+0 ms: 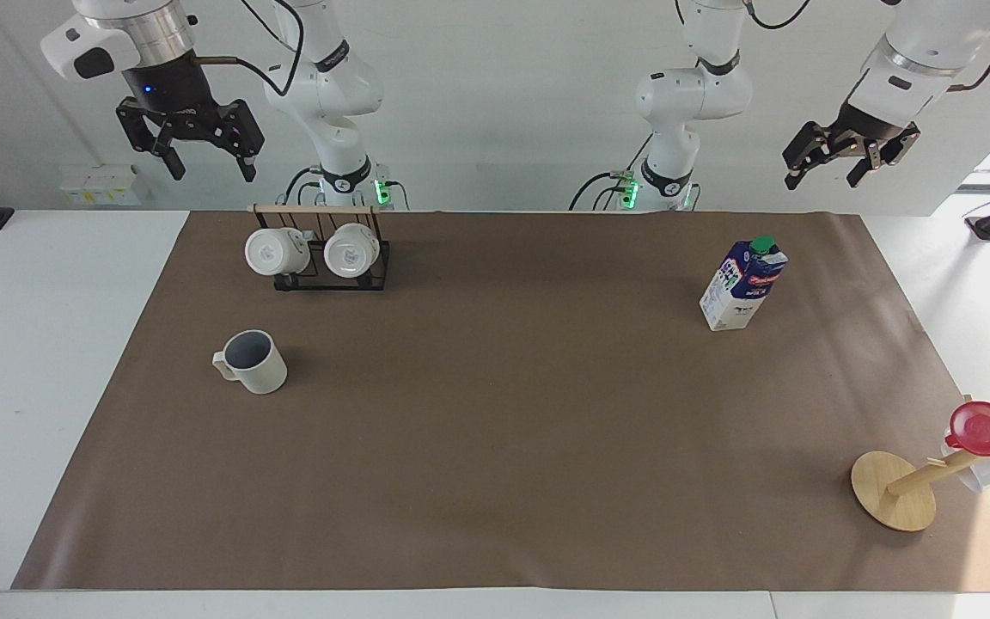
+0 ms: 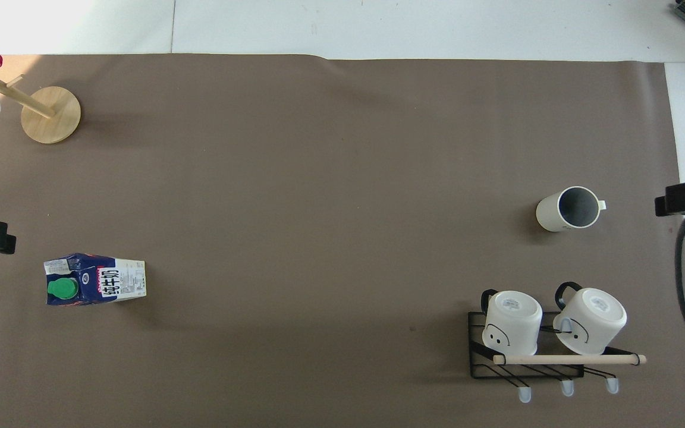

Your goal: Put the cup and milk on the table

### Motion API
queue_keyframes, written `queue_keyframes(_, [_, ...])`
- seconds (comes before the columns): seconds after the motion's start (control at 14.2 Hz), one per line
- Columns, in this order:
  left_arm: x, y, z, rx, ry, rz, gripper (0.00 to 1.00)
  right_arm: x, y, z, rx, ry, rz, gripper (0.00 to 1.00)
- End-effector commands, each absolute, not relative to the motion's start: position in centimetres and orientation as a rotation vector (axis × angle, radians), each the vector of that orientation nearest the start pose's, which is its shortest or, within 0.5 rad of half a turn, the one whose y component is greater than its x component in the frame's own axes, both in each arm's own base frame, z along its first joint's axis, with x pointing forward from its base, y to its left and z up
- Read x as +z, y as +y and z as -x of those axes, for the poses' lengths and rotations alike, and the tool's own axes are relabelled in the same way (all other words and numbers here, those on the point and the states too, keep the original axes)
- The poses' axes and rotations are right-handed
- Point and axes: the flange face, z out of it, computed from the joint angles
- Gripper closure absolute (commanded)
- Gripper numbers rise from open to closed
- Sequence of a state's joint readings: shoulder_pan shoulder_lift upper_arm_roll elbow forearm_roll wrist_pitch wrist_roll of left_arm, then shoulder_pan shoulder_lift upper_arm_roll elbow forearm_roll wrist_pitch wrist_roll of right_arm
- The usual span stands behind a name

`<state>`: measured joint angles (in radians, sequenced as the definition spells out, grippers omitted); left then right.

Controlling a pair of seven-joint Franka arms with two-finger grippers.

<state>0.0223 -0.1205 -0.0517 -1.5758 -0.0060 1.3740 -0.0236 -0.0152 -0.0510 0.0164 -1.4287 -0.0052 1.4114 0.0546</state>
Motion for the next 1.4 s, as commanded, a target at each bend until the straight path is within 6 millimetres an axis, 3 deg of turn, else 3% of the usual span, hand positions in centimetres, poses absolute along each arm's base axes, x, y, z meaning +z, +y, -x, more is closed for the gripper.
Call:
queue_keyframes(0.0, [67.24,-1.38,-48.95,0.124,0.012,3.144,0.0,70.35,0.21,-51.74,-0.056,0.064,3.147,0.0])
queue_keyframes(0.56, [67.24,-1.38,-48.95,0.124,0.012,3.144,0.0,70.42,-0.62,-51.73,-0.058,0.095,3.135,0.0])
queue_keyframes(1.33, [67.18,-0.9,-48.92,0.135,0.001,3.139,0.0,70.29,-0.12,-51.59,-0.036,0.078,3.135,0.0])
